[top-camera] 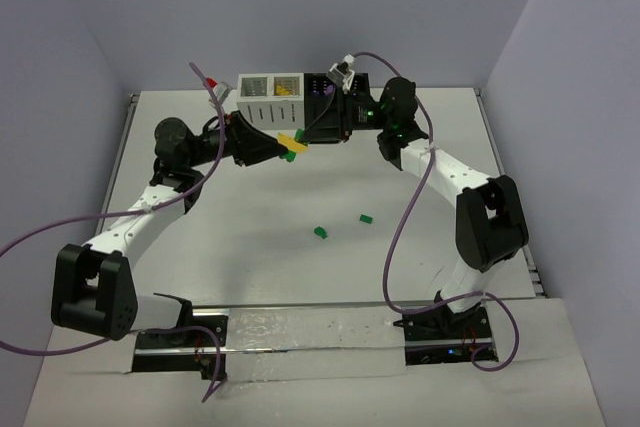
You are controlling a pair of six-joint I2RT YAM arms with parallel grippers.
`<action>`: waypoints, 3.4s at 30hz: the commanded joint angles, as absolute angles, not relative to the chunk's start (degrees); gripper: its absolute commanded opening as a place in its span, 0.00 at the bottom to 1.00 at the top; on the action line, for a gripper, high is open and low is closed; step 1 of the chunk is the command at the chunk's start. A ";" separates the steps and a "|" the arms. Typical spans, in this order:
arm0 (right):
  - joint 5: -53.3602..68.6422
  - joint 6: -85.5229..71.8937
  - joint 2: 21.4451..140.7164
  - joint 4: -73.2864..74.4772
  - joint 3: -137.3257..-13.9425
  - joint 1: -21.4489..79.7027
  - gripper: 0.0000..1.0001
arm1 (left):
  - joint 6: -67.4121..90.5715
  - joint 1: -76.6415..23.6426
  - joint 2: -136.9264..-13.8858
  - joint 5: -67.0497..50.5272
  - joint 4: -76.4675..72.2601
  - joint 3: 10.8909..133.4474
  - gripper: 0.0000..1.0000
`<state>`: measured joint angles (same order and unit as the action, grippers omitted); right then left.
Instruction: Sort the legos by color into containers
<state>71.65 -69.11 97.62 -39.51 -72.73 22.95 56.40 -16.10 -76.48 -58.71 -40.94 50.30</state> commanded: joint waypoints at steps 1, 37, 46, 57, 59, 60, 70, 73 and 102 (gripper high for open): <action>71.89 -68.82 95.55 -40.19 -75.06 22.55 0.00 | 51.71 -16.44 -74.19 -59.05 -37.60 50.79 0.13; 30.45 -6.74 104.85 25.89 -105.52 22.48 0.00 | 31.15 6.68 -68.10 -54.78 -11.61 54.63 0.00; 22.58 -2.05 104.44 24.78 -100.73 25.24 0.00 | 32.50 6.02 -70.68 -52.15 -14.35 55.44 0.00; 12.39 -0.46 125.20 21.33 -127.24 31.66 0.00 | 33.57 6.43 -68.08 -50.83 -14.04 55.46 0.00; 10.79 -2.05 128.54 16.59 -129.11 32.35 0.00 | 34.20 7.11 -67.12 -50.77 -13.97 55.41 0.00; 10.07 -3.44 129.69 13.56 -129.11 32.72 0.00 | 34.56 8.01 -66.70 -50.65 -14.27 55.23 0.00; 3.12 -5.01 139.39 -9.05 -131.14 35.93 0.01 | 37.32 15.62 -62.92 -50.95 -14.85 54.60 0.00; 0.77 -5.19 141.35 -9.79 -133.05 36.46 0.01 | 37.19 16.15 -62.12 -50.85 -14.36 54.17 0.00; -1.02 0.85 154.69 -29.83 -143.35 36.30 0.24 | 37.18 17.61 -60.85 -50.74 -14.65 52.21 0.00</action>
<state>-0.43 -0.03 153.78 -22.66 -139.35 36.23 36.93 16.90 -62.42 -50.89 -13.06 52.01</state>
